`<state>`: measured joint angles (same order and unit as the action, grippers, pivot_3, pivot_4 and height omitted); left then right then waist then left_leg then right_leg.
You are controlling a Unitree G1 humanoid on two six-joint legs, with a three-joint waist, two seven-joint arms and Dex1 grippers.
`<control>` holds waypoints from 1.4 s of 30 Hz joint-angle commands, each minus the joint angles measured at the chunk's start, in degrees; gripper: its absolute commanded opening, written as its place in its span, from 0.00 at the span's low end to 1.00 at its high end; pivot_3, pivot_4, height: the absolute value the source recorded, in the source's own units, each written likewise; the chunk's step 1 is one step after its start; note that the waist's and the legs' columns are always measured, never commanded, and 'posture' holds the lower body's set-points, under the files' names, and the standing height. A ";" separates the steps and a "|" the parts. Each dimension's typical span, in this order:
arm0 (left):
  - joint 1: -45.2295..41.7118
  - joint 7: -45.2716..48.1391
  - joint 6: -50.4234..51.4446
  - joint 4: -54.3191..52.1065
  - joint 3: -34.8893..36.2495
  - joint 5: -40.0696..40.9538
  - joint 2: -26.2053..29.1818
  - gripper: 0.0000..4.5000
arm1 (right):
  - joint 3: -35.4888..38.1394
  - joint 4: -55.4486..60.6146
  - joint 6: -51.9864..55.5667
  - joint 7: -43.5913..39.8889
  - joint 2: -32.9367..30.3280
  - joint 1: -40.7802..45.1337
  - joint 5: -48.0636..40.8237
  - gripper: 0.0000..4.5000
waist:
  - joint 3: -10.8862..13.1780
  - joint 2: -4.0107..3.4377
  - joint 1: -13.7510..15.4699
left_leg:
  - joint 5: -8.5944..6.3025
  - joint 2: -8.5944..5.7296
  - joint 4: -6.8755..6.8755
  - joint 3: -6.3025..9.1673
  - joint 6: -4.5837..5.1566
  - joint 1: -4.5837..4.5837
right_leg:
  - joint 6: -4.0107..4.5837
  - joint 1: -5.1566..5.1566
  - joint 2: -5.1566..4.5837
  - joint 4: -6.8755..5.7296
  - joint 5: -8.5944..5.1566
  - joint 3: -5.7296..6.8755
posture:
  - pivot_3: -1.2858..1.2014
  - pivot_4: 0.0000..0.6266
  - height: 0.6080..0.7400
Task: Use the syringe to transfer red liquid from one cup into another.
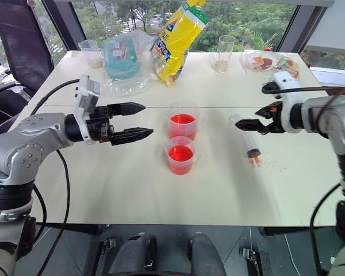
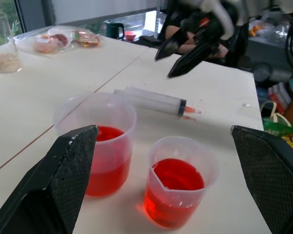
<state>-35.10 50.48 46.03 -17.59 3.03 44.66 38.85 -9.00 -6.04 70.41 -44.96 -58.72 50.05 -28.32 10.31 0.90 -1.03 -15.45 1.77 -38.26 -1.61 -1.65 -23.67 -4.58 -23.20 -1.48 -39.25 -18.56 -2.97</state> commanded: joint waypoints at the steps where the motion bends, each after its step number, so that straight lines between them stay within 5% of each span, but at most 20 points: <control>1: -0.46 -0.06 -1.84 -0.72 0.51 -0.65 -0.62 1.00 | -5.62 -10.23 -2.66 -1.31 2.67 5.44 6.48 0.99 | 0.00 0.00 0.03 | 0.00 0.00 0.00 -0.01 0.00 -0.01 | 0.00 -0.01 0.00 0.01 0.00 0.00 | 0.52 0.24 1.00; 8: 1.38 -2.31 -3.30 -2.48 0.90 -1.61 -2.78 1.00 | -12.52 -34.51 -13.54 -2.65 11.42 14.21 18.76 0.99 | 0.00 0.00 0.01 | 0.00 -0.01 0.02 -0.06 0.00 -0.07 | 0.00 -0.10 -0.02 0.03 0.00 0.01 | 0.52 0.24 1.00; 16: 3.12 -3.04 -3.92 -3.58 1.45 -1.65 -2.62 1.00 | -14.14 -47.14 -21.10 -6.79 16.85 17.75 26.82 0.99 | 0.00 0.00 -0.07 | 0.01 0.00 0.02 -0.06 -0.01 -0.07 | 0.00 -0.12 -0.03 -0.01 0.00 0.01 | 0.52 0.24 1.00; 19: 3.69 -3.04 -4.18 -3.77 1.42 -1.67 -2.53 1.00 | -14.39 -48.39 -21.79 -8.20 18.21 17.81 28.86 0.80 | 0.00 -0.01 -0.19 | 0.01 0.00 0.02 -0.06 -0.01 -0.06 | 0.00 -0.11 -0.02 -0.02 0.00 0.02 | 0.52 0.24 1.00; 22: 3.41 -3.21 -4.27 -3.53 1.04 -1.86 -2.77 1.00 | -14.48 -48.10 -21.66 -9.62 18.90 17.12 30.45 0.45 | -0.01 0.00 -0.15 | 0.01 0.00 0.02 -0.05 -0.02 -0.03 | 0.00 -0.08 -0.02 -0.04 0.00 0.02 | 0.52 0.24 1.00; 24: 3.70 -2.75 -4.37 -3.58 1.47 -1.68 -2.29 1.00 | -14.08 -46.71 -20.41 -10.08 19.28 16.47 31.00 0.31 | -0.01 0.01 -0.14 | 0.01 0.00 0.01 -0.05 -0.02 0.05 | 0.00 0.02 -0.02 -0.04 0.00 0.02 | 0.52 0.24 1.00; 29: 2.51 -1.01 -5.36 -1.77 1.53 -2.70 -0.96 1.00 | -9.80 -41.34 -14.98 -8.16 18.95 16.17 30.04 0.30 | -0.01 0.00 -0.11 | 0.01 0.00 0.02 -0.06 -0.02 0.08 | 0.00 0.03 -0.03 -0.05 0.00 0.02 | 0.52 0.24 1.00; 34: -1.02 0.31 -5.19 1.80 2.41 -2.52 0.12 1.00 | -2.41 -23.59 -12.98 -2.79 15.97 13.12 29.09 0.30 | 0.01 -0.02 0.00 | 0.01 0.00 0.05 -0.08 -0.02 0.04 | 0.00 -0.08 -0.03 -0.07 0.00 0.01 | 0.52 0.24 1.00; 37: -4.23 0.79 -5.36 4.88 1.29 -3.28 -0.66 1.00 | 11.05 -6.12 -26.04 2.77 20.96 9.14 21.81 0.30 | 0.01 -0.02 -0.11 | 0.01 -0.01 0.08 -0.08 -0.02 -0.03 | 0.00 -0.14 -0.02 -0.05 0.00 0.01 | 0.52 0.24 1.00; 42: -6.12 3.01 -6.13 7.97 1.00 -4.49 -0.13 1.00 | 20.77 7.44 -32.33 9.49 34.82 6.69 11.62 0.30 | -0.01 0.00 -1.18 | 0.05 0.06 0.12 -0.03 -0.09 -0.04 | 0.00 -0.19 0.03 -0.15 0.00 0.02 | 0.52 0.24 1.00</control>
<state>-40.24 52.82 41.01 -9.43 3.26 40.52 38.15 8.32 -2.28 41.40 -37.57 -25.71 57.49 -13.37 10.30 0.90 -2.20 -15.40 1.82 -38.14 -1.61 -1.74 -23.71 -4.59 -23.36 -1.46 -39.39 -18.56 -2.95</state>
